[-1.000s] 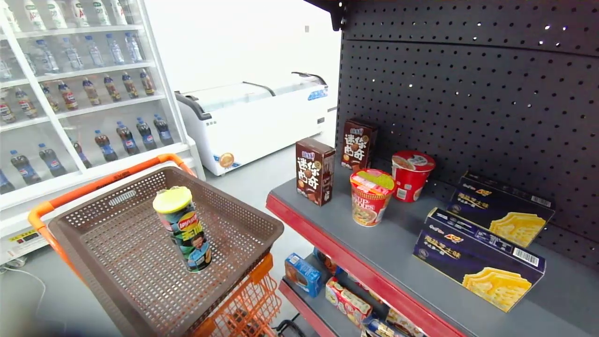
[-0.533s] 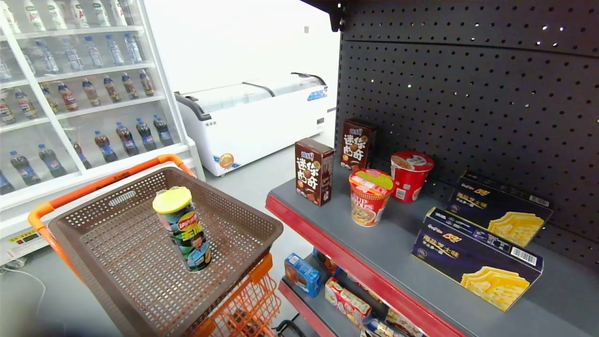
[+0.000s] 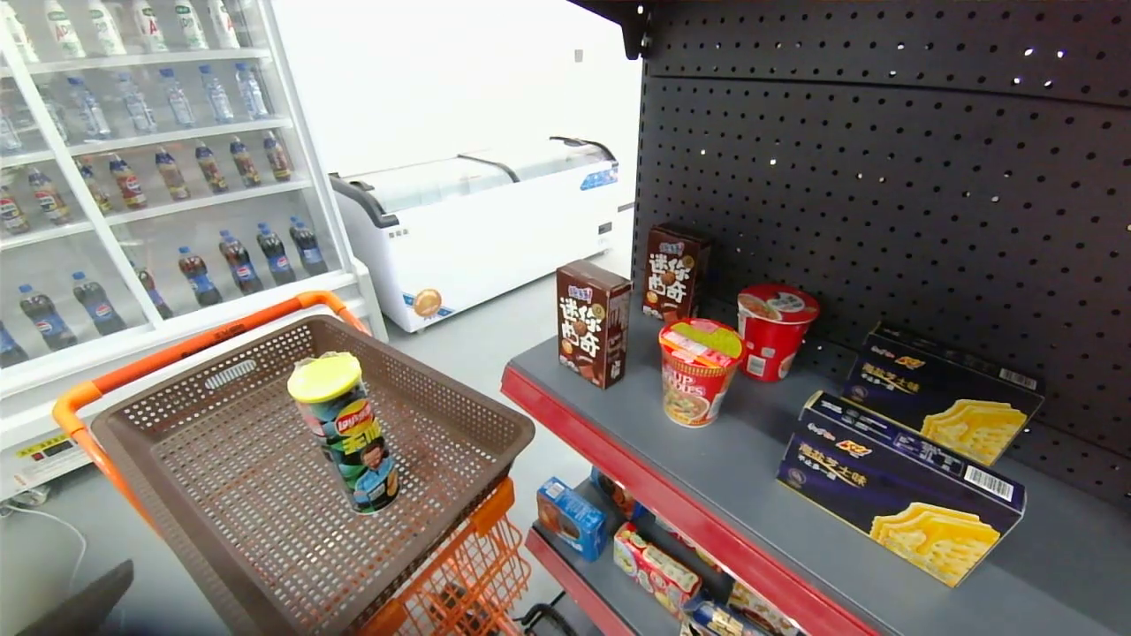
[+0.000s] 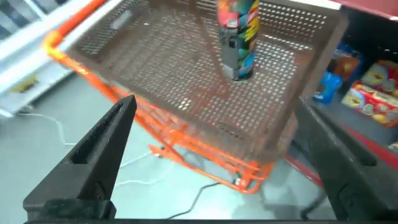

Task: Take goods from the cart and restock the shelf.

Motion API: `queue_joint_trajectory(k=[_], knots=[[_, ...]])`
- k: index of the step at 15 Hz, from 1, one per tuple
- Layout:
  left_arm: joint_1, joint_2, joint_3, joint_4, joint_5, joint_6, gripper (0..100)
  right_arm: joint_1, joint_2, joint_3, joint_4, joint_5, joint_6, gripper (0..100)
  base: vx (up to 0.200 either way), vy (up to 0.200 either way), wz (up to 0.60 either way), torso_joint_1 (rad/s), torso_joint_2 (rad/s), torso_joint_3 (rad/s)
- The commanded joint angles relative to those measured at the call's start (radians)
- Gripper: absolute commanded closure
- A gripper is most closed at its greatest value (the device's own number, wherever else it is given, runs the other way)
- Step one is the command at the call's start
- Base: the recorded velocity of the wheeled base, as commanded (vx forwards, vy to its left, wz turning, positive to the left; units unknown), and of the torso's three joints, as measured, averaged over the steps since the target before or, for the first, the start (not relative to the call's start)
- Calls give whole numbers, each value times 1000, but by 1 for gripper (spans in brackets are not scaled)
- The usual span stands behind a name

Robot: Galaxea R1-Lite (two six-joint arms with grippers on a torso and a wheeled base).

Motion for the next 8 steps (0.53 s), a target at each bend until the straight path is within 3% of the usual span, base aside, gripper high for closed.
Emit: queue_joint_trajectory(k=[1,3,6,8], knots=[[107,419,-18,-224,-191,-16,0,0,0,0,-1,0,0,0,0,0,0,0,0,0],[116,560,-37,-318,-254,-14,0,0,0,0,-1,0,0,0,0,0,0,0,0,0],[106,777,-86,-455,-268,38,0,0,0,0,-1,0,0,0,0,0,0,0,0,0],[83,841,-84,-490,-280,43,0,0,0,0,-1,0,0,0,0,0,0,0,0,0]])
